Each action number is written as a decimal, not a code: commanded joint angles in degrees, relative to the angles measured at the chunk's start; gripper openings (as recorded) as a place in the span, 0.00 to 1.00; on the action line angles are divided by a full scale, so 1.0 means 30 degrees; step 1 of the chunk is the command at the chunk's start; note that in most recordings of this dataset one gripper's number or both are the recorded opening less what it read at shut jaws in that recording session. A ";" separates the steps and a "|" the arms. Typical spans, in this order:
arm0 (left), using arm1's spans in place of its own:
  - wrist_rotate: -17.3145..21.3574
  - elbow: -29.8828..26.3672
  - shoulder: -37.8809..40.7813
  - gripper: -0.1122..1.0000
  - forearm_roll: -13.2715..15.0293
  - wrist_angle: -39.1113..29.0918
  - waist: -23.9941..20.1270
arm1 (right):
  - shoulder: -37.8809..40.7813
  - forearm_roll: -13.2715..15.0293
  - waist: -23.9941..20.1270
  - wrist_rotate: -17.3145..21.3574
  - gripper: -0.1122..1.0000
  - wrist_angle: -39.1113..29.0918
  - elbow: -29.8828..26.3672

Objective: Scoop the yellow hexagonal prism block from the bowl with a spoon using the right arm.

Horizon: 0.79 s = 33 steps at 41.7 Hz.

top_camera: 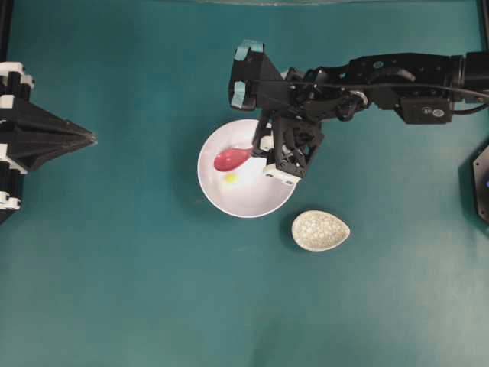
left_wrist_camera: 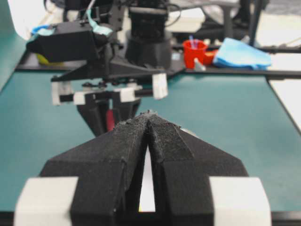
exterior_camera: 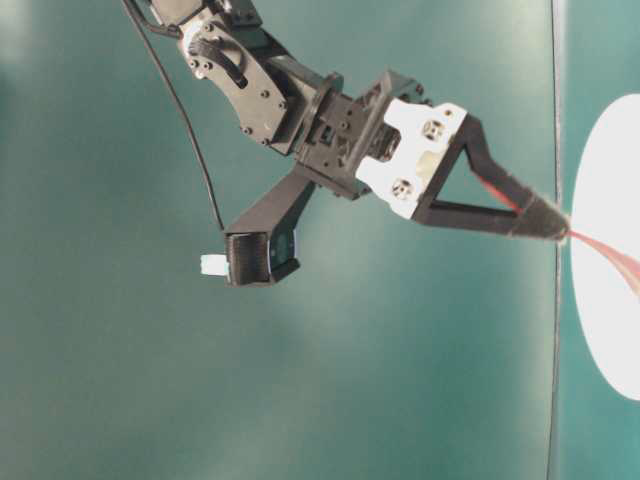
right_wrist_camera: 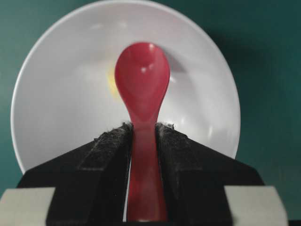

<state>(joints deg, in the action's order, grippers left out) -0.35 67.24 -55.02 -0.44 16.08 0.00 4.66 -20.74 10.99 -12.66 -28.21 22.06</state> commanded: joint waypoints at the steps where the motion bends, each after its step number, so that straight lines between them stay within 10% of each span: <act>1: 0.0059 -0.0527 0.0176 0.13 -0.0059 0.0176 0.0000 | -0.0293 -0.0059 -0.0088 0.0000 0.32 0.0586 -0.0439; 33: 0.0088 -0.0557 0.0176 0.13 -0.0059 0.0176 0.0000 | -0.2021 -0.0088 -0.0117 0.0029 0.32 0.0205 -0.0352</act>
<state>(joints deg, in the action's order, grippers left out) -0.18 67.24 -54.93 -0.53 16.08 0.00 1.49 -20.83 10.72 -12.66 -27.51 22.06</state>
